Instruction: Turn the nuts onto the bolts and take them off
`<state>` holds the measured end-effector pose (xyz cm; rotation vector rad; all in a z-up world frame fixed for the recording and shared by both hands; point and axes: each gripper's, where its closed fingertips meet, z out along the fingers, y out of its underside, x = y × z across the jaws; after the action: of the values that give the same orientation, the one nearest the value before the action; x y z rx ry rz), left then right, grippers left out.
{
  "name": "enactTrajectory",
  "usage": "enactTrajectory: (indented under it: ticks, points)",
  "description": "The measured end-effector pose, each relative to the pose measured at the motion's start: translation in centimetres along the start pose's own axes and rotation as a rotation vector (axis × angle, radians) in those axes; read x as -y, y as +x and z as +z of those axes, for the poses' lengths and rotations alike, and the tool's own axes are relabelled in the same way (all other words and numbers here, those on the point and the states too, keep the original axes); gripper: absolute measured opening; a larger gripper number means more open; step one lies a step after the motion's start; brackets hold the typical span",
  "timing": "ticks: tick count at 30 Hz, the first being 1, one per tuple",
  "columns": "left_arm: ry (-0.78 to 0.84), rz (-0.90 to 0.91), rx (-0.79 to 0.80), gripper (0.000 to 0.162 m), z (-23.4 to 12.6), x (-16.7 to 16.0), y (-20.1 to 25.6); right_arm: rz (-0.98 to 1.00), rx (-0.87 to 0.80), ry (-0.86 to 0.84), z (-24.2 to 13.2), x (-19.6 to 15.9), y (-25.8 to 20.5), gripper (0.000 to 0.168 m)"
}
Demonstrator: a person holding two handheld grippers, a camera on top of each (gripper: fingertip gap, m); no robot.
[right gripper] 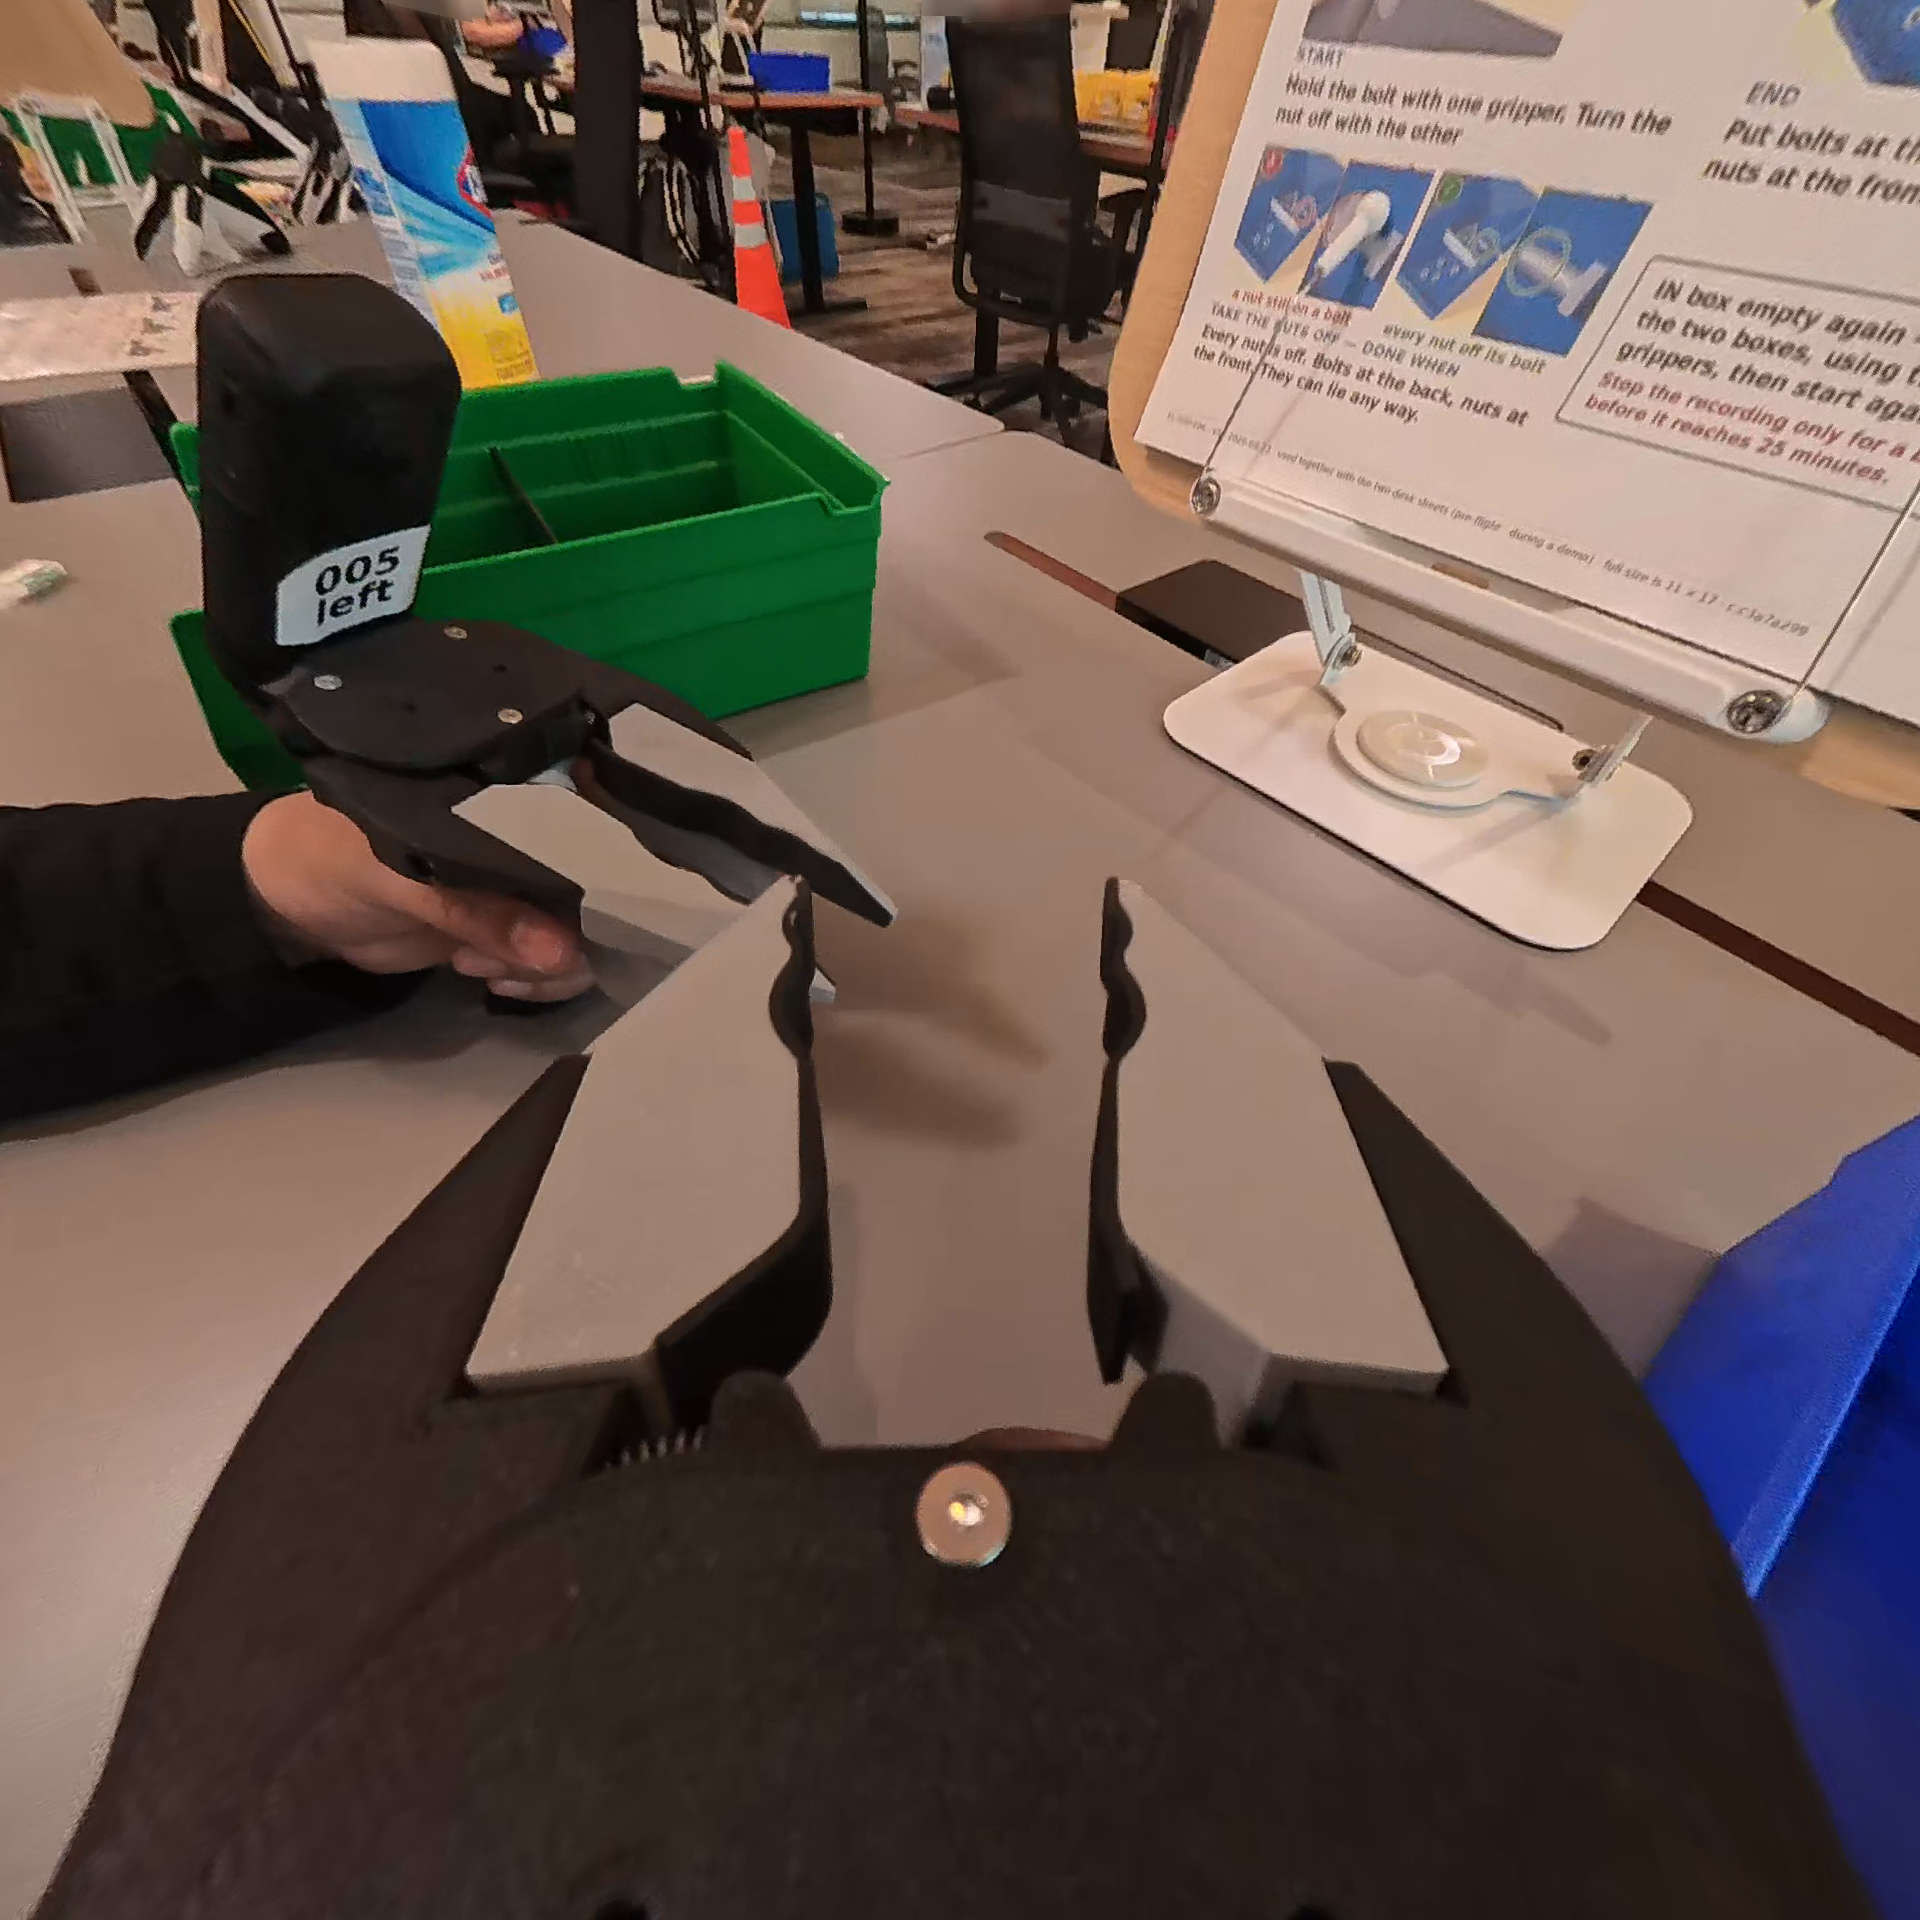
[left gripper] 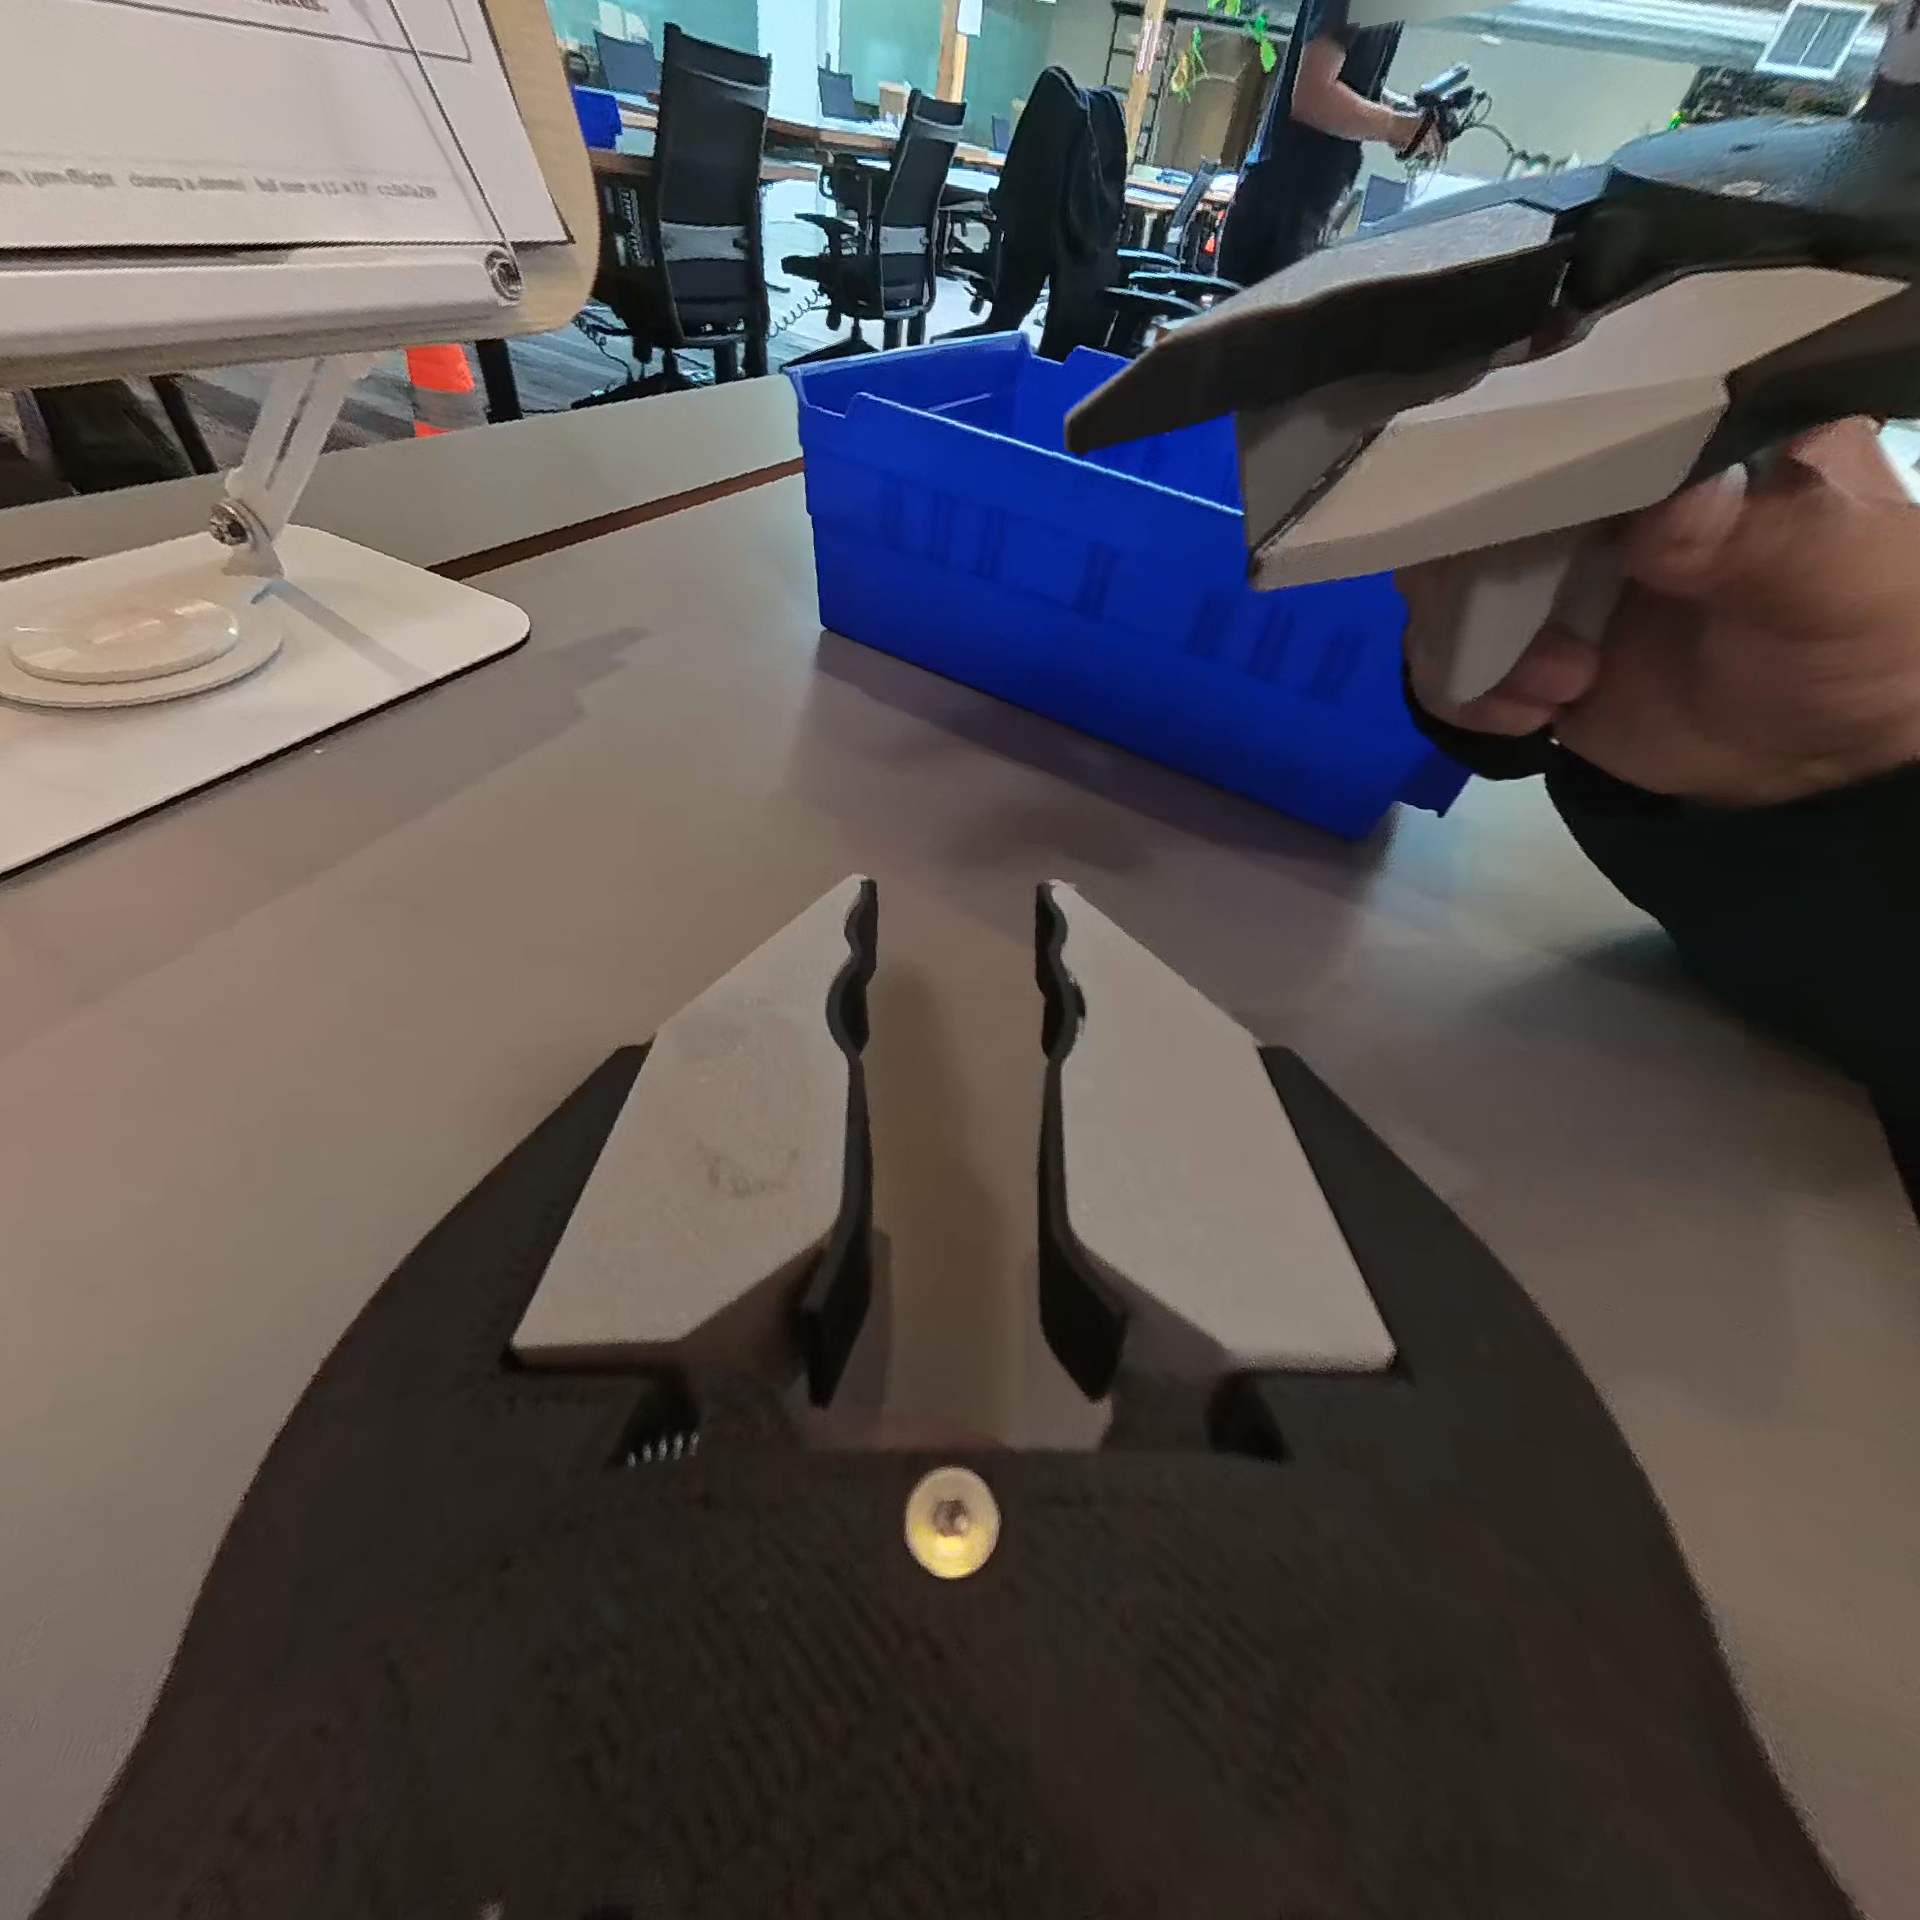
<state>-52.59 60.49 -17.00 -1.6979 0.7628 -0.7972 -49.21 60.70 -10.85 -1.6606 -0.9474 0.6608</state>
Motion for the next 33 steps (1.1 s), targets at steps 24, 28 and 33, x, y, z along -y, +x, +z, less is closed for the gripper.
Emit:
enactTrajectory:
  ticks: [24, 28, 33]
  points:
    - [0.022, 0.003, 0.018, 0.026, -1.2, -0.4, 2.8, -0.115, -0.065, -0.077, 4.7, -4.8, -0.9, 0.048]
    - [0.0, -0.01, 0.03, 0.026, -1.3, -0.7, 2.7, -0.107, -0.092, -0.047, 4.5, -4.3, -0.3, 0.048]
    - [0.003, 0.008, 0.049, 0.026, -1.4, -0.7, 2.7, -0.083, -0.103, -0.044, 4.4, -4.4, 0.2, 0.048]
